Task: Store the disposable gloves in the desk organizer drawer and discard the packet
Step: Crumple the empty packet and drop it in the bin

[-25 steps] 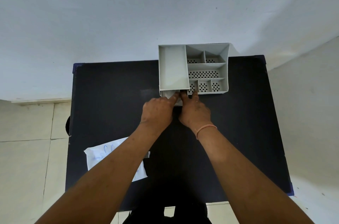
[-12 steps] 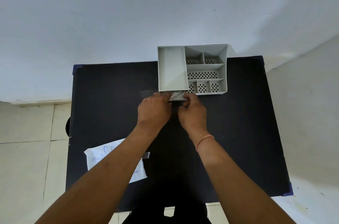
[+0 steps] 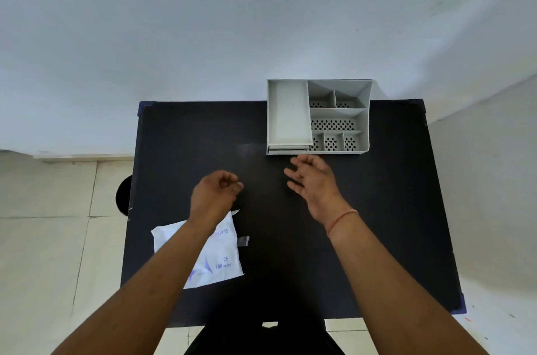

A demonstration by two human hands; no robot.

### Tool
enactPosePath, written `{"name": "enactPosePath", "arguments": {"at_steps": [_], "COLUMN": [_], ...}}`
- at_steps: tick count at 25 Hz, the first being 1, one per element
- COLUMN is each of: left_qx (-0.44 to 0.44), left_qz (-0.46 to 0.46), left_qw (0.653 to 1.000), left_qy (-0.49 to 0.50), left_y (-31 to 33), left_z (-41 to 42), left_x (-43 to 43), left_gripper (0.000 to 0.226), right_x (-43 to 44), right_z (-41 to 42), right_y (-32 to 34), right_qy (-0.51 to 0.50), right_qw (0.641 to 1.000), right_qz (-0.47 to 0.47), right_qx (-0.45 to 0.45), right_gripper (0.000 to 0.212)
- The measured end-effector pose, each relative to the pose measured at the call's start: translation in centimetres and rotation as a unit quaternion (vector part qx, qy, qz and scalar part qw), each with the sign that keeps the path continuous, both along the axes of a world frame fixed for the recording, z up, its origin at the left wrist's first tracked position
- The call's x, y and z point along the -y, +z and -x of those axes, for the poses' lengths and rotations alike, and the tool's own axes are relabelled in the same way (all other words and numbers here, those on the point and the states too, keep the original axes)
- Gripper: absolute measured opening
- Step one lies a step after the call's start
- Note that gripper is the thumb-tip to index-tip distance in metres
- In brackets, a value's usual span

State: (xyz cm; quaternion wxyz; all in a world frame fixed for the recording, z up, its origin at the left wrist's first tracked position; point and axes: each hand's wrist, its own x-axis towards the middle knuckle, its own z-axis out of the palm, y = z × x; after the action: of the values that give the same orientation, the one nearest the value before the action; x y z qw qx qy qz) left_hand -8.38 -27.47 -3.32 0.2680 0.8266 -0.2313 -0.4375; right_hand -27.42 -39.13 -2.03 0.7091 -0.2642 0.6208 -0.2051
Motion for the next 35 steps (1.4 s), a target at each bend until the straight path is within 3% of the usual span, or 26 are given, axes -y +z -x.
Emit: {"name": "enactPosePath", "arguments": {"at_steps": [3,6,7,8,10,11,12,13,16,18,19,21,22,23,25,28,32,34,35], "left_qx": [0.007,0.036,0.049,0.063,0.077,0.071,0.055,0.032,-0.026,-0.036,-0.042,-0.092,-0.134,-0.181,-0.274,-0.308,-0.282,-0.328,-0.377], "left_qz": [-0.02,-0.044,-0.056,-0.07,-0.102,-0.117,-0.127,-0.131,-0.106,-0.084,-0.073,-0.034,-0.003,0.027,0.092,0.146,0.162,0.196,0.224], "left_qw": [1.0,0.998,0.997,0.995,0.991,0.989,0.989,0.989,0.99,0.989,0.988,0.986,0.982,0.975,0.949,0.924,0.908,0.866,0.828], "left_qy": [0.011,0.031,0.036,0.038,0.044,0.049,0.056,0.059,0.085,0.117,0.128,0.136,0.135,0.128,0.128,0.175,0.265,0.321,0.351], "left_y": [0.0,-0.3,-0.6,-0.8,-1.6,-2.0,-2.4,-2.8,-3.3,-2.9,-2.5,-1.0,0.0,1.2,4.2,7.5,10.3,11.8,12.6], "left_z": [-2.0,-3.2,-3.5,-3.7,-4.3,-4.6,-5.0,-5.4,-6.4,-7.0,-7.2,-7.0,-6.6,-6.0,-4.2,-2.0,0.0,1.0,1.4], "left_x": [-2.6,-5.5,-6.7,-7.7,-9.9,-10.9,-11.9,-13.0,-15.8,-17.1,-17.6,-18.3,-18.3,-18.0,-17.4,-16.8,-17.9,-18.8,-19.3], "left_gripper": [0.006,0.009,0.011,0.013,0.02,0.024,0.027,0.028,0.025,0.024,0.026,0.044,0.054,0.059,0.052,0.04,0.041,0.044,0.042], "right_x": [-2.9,-5.5,-6.3,-6.9,-8.7,-9.6,-10.5,-11.2,-12.1,-12.3,-12.2,-12.3,-12.3,-12.4,-12.6,-12.7,-11.7,-11.5,-11.6], "right_z": [-1.8,-4.9,-6.0,-7.0,-9.3,-10.3,-11.5,-12.5,-14.2,-14.1,-13.8,-12.9,-12.4,-11.9,-10.8,-9.8,-8.5,-7.0,-6.1], "right_y": [-0.3,-1.2,-1.5,-2.0,-3.1,-3.5,-4.2,-4.7,-5.9,-5.6,-4.9,-2.7,-1.5,-0.2,2.6,6.5,10.5,11.9,12.4], "right_qy": [0.153,0.312,0.388,0.479,0.641,0.682,0.704,0.712,0.728,0.733,0.721,0.618,0.534,0.454,0.357,0.324,0.317,0.29,0.301], "right_qw": [0.985,0.931,0.889,0.821,0.63,0.555,0.515,0.499,0.478,0.518,0.579,0.77,0.845,0.884,0.903,0.908,0.943,0.945,0.936], "right_qz": [0.055,0.13,0.166,0.215,0.33,0.369,0.379,0.382,0.365,0.323,0.276,0.092,-0.01,-0.095,-0.17,-0.168,0.054,0.143,0.178], "right_qx": [-0.063,-0.138,-0.178,-0.223,-0.288,-0.302,-0.309,-0.316,-0.329,-0.299,-0.26,-0.125,-0.038,0.05,0.167,0.206,0.09,0.052,0.034], "right_gripper": [0.029,0.037,0.04,0.045,0.058,0.065,0.069,0.071,0.048,0.028,0.021,0.02,0.024,0.032,0.046,0.05,0.039,0.028,0.018]}}
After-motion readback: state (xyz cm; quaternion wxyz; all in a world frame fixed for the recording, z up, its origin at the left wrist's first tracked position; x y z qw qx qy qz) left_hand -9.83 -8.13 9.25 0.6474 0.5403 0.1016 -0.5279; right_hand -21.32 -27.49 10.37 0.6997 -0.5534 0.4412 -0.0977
